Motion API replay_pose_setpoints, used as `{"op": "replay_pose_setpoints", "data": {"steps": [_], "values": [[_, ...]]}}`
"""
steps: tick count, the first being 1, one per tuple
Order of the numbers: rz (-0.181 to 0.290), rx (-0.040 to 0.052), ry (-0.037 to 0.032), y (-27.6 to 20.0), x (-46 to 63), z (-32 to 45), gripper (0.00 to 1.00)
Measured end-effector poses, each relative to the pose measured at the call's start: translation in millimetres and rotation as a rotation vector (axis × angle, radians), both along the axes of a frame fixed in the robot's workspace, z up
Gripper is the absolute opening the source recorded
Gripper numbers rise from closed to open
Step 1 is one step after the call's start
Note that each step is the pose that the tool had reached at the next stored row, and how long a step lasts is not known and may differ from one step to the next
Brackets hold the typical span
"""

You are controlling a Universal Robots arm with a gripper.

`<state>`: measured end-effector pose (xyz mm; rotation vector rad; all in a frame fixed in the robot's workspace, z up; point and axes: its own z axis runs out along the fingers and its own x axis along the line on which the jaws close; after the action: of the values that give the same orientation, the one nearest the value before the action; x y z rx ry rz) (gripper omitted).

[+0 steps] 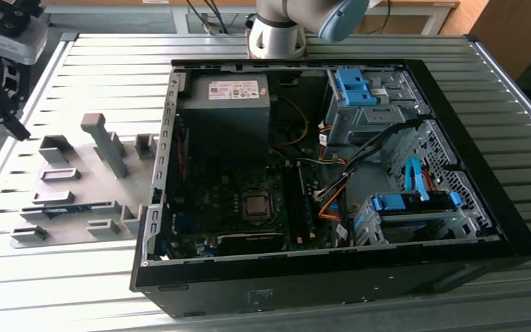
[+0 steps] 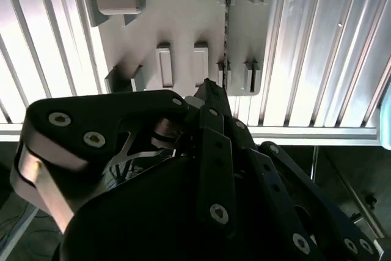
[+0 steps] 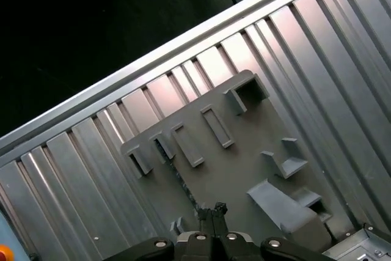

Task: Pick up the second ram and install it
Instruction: 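Pick up the second ram and move it above second insertion slot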

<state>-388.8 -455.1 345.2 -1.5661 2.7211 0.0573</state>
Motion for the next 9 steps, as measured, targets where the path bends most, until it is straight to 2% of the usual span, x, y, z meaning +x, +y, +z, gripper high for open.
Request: {"op": "replay_pose_setpoints", "data": {"steps": [9], "values": [[0.164, 0.0, 0.0001, 0.0, -0.1, -2.6, 0.1]]}}
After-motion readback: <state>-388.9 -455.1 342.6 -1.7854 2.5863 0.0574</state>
